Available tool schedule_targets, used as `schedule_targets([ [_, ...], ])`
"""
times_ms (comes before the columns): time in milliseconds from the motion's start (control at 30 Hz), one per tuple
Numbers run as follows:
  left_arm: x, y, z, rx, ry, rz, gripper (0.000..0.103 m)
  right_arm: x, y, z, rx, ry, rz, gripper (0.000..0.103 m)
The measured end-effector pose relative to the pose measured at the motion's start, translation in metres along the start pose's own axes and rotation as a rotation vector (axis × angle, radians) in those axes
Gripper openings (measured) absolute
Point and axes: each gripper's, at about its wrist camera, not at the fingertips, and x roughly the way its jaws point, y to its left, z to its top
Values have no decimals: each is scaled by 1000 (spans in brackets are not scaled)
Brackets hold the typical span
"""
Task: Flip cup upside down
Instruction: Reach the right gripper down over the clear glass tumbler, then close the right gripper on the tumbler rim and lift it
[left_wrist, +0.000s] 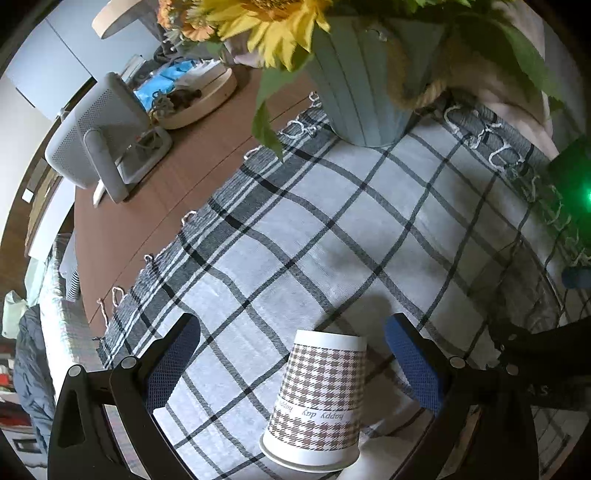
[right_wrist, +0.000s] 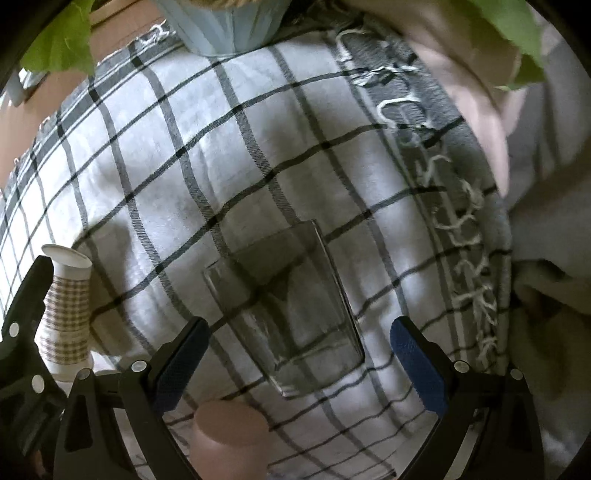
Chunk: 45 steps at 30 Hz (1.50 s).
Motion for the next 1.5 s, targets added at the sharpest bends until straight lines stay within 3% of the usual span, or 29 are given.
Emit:
schedule_targets([
  [367,4,-6,2,11,5,8,102,35,-9,11,-3,58,37,81],
  [633,-4,-4,1,28,-22,-6,102,43,-2,8,17,39,22,78],
  [900,-14,7,-2,40,-43,-51,102,12,-17,-6,113,-3,16,73],
  [1167,-41,28,-12,118,-104,-140,102,-53,-27,-54,312,-100,64,73],
  [1500,-76,47,-34,310,-181,-256,102,-106,17,-134,580,-232,130,73],
])
